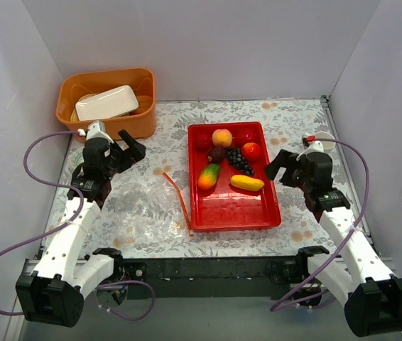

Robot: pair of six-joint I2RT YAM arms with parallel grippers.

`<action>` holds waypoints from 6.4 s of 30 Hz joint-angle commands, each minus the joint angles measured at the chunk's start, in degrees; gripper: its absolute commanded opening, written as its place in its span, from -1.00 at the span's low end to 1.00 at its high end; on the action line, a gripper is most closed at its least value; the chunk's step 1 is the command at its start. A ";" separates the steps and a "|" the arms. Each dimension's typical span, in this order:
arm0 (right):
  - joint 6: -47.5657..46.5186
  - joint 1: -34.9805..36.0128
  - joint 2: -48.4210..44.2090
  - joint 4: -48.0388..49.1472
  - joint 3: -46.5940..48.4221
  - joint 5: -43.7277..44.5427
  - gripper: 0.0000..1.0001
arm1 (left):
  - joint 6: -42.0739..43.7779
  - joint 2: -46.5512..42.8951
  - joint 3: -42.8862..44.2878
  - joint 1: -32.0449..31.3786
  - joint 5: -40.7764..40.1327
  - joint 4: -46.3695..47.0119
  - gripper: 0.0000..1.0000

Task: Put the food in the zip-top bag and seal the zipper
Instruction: Pick up the zipper food storage bag at the center of the board.

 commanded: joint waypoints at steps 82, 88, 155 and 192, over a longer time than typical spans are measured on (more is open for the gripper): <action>-10.38 34.36 64.33 -22.68 70.10 -21.58 0.54 | -3.52 7.49 -4.14 10.80 -4.73 -18.37 0.96; -11.43 34.36 72.17 -28.05 77.32 -19.74 0.55 | -5.01 5.91 -7.48 10.89 -2.00 -16.79 0.97; 5.53 31.02 78.06 -8.10 75.39 -27.19 -0.97 | 1.49 12.06 -3.53 24.69 -2.18 -13.45 -1.00; 0.34 20.30 43.88 -19.52 38.49 5.92 0.55 | 1.67 9.85 1.48 2.90 21.38 -7.83 0.96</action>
